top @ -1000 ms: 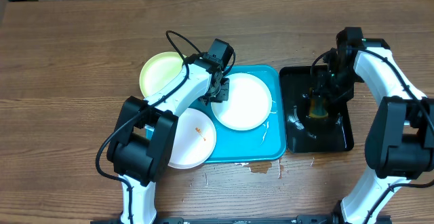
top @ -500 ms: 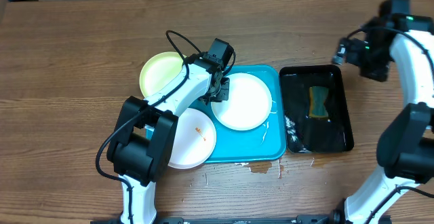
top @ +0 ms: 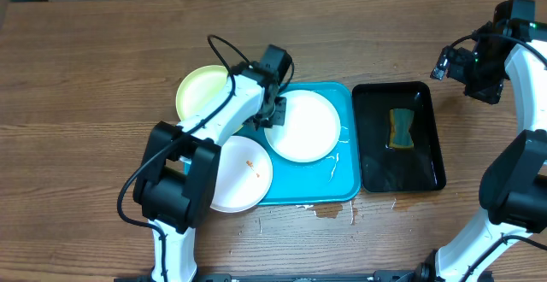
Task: Clean dirty plates on tray and stack at the side
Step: 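Lift the white plate with the left gripper and swing it over the tray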
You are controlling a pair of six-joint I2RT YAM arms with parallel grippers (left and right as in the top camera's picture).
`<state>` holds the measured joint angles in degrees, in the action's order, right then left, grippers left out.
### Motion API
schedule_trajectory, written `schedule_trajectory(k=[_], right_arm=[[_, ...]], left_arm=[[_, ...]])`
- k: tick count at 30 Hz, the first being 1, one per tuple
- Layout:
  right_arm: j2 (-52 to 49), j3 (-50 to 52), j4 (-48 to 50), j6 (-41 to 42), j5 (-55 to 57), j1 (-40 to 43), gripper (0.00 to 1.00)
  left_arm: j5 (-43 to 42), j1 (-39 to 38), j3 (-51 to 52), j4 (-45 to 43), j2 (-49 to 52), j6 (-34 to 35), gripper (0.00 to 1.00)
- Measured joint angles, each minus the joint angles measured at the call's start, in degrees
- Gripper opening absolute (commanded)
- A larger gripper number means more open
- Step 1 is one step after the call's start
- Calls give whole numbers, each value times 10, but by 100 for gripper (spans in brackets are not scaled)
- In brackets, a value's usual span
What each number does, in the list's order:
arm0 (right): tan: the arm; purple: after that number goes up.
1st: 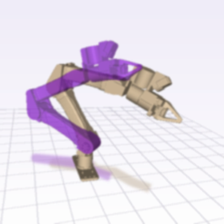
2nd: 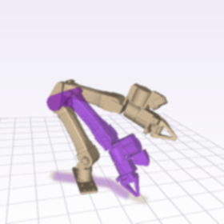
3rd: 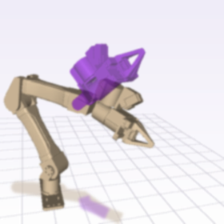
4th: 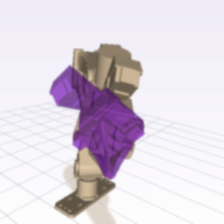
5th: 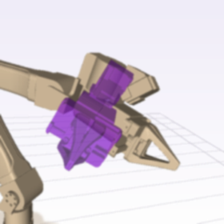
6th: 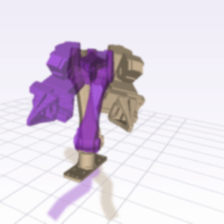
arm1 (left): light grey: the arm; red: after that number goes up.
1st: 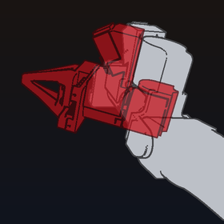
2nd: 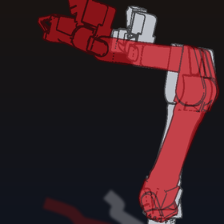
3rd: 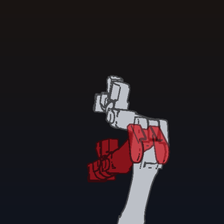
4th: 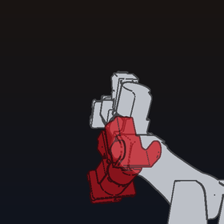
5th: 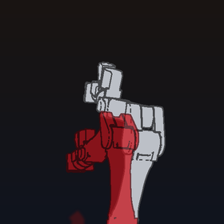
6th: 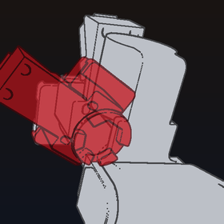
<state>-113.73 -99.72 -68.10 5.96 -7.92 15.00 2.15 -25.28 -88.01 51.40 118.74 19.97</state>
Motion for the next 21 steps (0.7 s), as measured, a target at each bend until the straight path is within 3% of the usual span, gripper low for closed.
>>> schedule_trajectory(k=[21], right_arm=[[0,0,2,0,0,0,100]], left_arm=[[7,17,-210,121,0,-82,4]])
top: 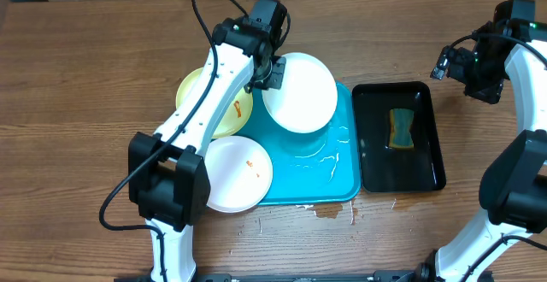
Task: Clean dirty plates on tray and stack at the side
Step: 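Lift the white plate with the left gripper and swing it over the tray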
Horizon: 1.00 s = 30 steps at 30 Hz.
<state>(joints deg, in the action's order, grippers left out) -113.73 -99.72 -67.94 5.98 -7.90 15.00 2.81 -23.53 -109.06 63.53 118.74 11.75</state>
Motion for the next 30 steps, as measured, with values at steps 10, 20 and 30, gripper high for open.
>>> schedule_trajectory(k=[10,20,30], right_arm=[[0,0,0,0,0,0,100],[0,0,0,0,0,0,100],[0,0,0,0,0,0,100]], left_arm=[[5,-47,-50,-42,0,-1,4],[120,-161,-50,-99,0,1,4],[359,-292,-50,-100,0,21,4]])
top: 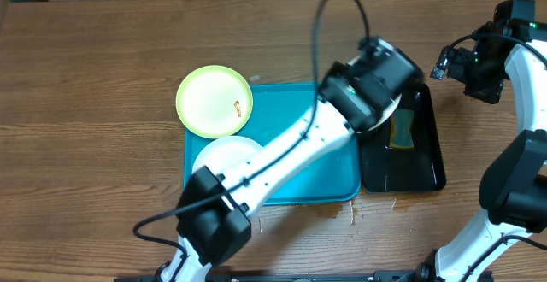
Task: Clean dirty plates on tray and stack at the side
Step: 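Lift the white plate with the left gripper and swing it over the tray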
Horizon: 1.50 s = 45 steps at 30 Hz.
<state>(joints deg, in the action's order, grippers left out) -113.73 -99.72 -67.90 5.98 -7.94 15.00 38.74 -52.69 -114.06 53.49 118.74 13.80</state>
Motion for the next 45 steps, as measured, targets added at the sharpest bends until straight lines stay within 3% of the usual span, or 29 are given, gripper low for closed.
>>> schedule_trajectory(k=[9,20,33,45], right_arm=[[0,0,0,0,0,0,100],[0,0,0,0,0,0,100],[0,0,0,0,0,0,100],[0,0,0,0,0,0,100]], left_arm=[[143,-67,0,-15,0,13,4],[251,-102,0,-25,0,13,4],[293,-121,0,-27,0,13,4],[268,-117,0,-14,0,39,4]])
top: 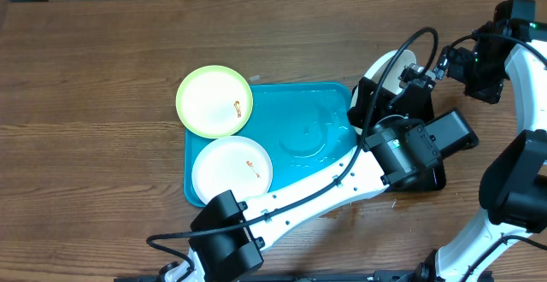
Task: Clean dirty plates on tray and stack at the side
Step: 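Lift the white plate with the left gripper and swing it over the tray, then carry the white plate with the left gripper and set it down at left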
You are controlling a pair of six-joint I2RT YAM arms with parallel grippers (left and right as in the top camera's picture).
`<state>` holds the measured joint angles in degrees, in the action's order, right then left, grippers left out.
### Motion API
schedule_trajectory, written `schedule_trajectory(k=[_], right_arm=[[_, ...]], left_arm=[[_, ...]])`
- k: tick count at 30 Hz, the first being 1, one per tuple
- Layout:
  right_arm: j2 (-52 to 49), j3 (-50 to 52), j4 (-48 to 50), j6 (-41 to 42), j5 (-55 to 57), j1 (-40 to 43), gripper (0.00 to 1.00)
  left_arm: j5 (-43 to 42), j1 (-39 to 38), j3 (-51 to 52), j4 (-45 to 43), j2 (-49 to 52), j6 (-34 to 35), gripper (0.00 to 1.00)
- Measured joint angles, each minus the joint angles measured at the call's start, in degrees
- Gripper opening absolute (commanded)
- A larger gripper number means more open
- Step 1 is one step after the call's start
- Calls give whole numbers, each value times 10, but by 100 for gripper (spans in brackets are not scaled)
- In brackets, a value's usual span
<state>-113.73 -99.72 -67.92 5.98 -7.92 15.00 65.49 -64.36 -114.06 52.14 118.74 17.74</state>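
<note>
My left arm reaches across the table, and its gripper (400,79) is shut on the rim of a white plate (386,67), held tilted on edge over the far end of the black tray (438,178). The blue tray (312,102) carries a white plate with an orange stain (232,169) at its near left. A pale green plate with an orange smear (214,101) overlaps its far left corner. Wet streaks (308,137) mark the blue tray's bare middle. My right gripper (443,63) hangs at the far right, jaws not clear. The sponge is hidden.
My left arm's wrist and forearm (402,149) cover most of the black tray. A small wet patch and crumbs (329,212) lie on the wooden table in front of the blue tray. The right arm's base (513,188) stands at the right edge.
My left gripper and its white plate have shifted right and further back over the black tray. The plate now stands tilted on edge, and the arm now hides the sponge.
My left gripper first gripped the white plate lying on the blue tray. It then held the plate raised over the tray's far edge, uncovering the green plate. Later the plate was beside the black tray, and now it is tilted above it. The right arm stayed still.
</note>
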Motion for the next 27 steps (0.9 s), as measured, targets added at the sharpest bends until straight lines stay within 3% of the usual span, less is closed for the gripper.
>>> schedule_trajectory(k=[5,12,27], right_arm=[[0,0,0,0,0,0,100],[0,0,0,0,0,0,100],[0,0,0,0,0,0,100]], left_arm=[[-82,31,0,2,0,18,4],[-294,139,0,36,0,25,4],[-653,539,0,115,0,46,4]])
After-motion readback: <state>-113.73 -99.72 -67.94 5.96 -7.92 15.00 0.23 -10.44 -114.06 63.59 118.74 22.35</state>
